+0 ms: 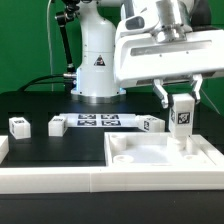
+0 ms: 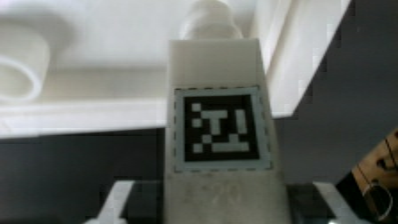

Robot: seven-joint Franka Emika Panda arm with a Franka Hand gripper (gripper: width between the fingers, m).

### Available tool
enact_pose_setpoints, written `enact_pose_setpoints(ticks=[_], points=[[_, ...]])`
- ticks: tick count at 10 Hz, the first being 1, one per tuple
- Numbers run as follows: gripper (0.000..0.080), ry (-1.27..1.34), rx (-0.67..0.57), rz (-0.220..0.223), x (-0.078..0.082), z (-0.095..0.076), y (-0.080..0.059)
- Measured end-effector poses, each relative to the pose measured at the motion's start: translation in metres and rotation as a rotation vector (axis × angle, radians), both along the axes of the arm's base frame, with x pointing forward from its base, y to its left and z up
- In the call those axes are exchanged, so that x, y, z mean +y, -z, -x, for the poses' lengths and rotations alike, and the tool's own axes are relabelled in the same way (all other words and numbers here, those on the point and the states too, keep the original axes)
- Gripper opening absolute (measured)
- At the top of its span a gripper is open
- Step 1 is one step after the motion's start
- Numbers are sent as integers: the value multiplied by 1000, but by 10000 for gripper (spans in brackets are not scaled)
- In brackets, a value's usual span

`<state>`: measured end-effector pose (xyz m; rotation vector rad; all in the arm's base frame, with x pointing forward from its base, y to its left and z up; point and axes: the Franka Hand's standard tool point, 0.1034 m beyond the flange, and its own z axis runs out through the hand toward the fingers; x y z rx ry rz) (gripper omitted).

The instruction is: Assemble square table

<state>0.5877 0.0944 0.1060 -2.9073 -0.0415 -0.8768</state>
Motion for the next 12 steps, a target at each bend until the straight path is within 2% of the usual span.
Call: enact_pose_setpoints(ticks=[2, 3, 5, 9, 11, 12], points=[[292, -24, -7, 15, 0, -4, -1], [292, -64, -15, 40, 1, -13, -4], [292, -108, -45, 83, -10, -29, -14], [292, -110, -40, 82, -8, -29, -13], [292, -110, -45, 74, -5, -47, -19], [292, -109, -48, 66, 0, -52, -18]])
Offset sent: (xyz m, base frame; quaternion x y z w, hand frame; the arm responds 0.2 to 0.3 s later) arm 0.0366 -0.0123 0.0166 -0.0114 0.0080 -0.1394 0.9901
